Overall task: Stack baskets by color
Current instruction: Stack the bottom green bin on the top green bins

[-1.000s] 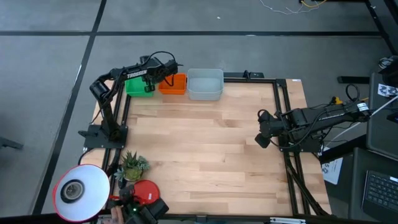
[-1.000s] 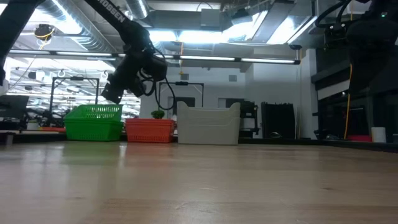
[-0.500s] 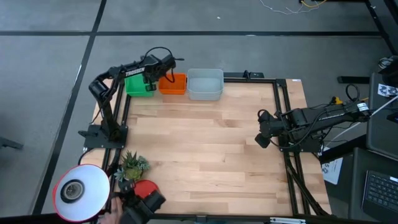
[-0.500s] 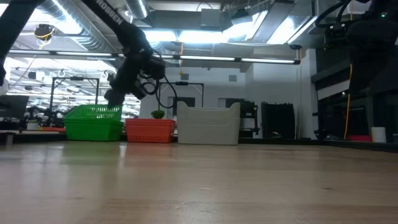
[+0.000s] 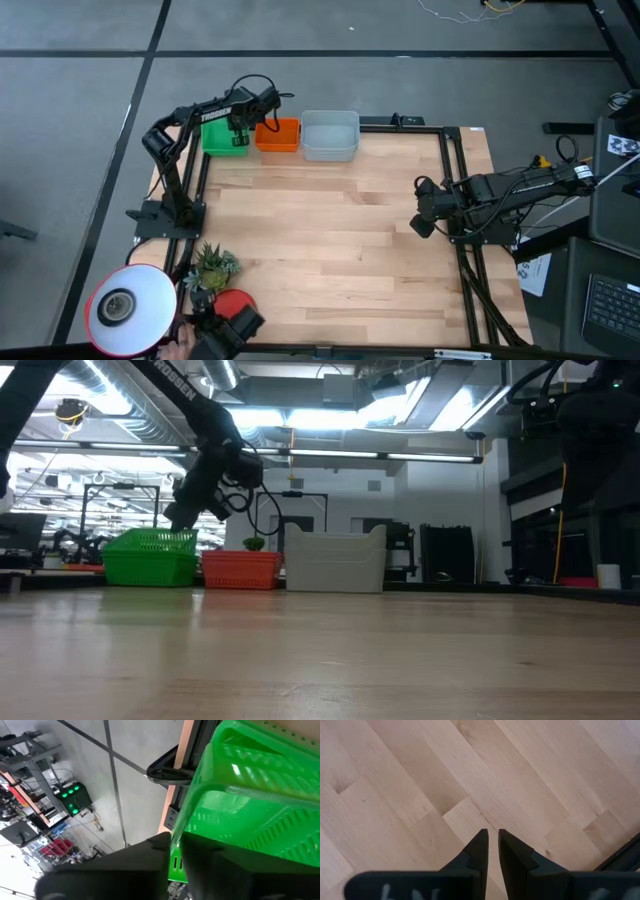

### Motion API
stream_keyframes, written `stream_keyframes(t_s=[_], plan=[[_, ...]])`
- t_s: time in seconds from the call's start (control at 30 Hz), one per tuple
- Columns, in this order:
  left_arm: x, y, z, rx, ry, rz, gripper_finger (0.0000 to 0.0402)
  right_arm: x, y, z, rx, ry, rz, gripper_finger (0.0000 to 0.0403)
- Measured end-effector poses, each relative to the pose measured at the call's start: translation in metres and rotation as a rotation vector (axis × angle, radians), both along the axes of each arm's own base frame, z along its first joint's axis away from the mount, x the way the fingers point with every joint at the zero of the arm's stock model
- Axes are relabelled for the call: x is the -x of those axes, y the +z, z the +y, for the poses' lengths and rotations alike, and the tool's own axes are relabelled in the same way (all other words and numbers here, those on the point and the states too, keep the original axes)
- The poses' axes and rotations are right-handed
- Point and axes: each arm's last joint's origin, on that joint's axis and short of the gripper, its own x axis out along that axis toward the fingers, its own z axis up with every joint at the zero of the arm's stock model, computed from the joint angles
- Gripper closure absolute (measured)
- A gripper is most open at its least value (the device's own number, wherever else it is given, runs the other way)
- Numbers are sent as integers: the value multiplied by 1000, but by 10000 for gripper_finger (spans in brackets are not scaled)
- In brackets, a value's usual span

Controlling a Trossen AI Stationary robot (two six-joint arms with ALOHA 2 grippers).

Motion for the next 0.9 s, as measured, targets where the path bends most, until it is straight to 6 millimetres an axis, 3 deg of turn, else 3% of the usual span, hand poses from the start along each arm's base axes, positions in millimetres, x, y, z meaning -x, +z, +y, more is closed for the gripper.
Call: stream_keyframes(t_s=[0.07,0.3,0.73,0.9], plan=[[0,0,0,1,-2,2,391,0,0,0,0,0,0,359],[-3,6,-8,-26,-24,60,399,0,0,0,2,1,0,359],[7,58,-29,-58,-43,33,401,0,0,0,24,19,2,359],[5,68,-29,-10,-47,-31,401,0,0,0,23,16,1,359]])
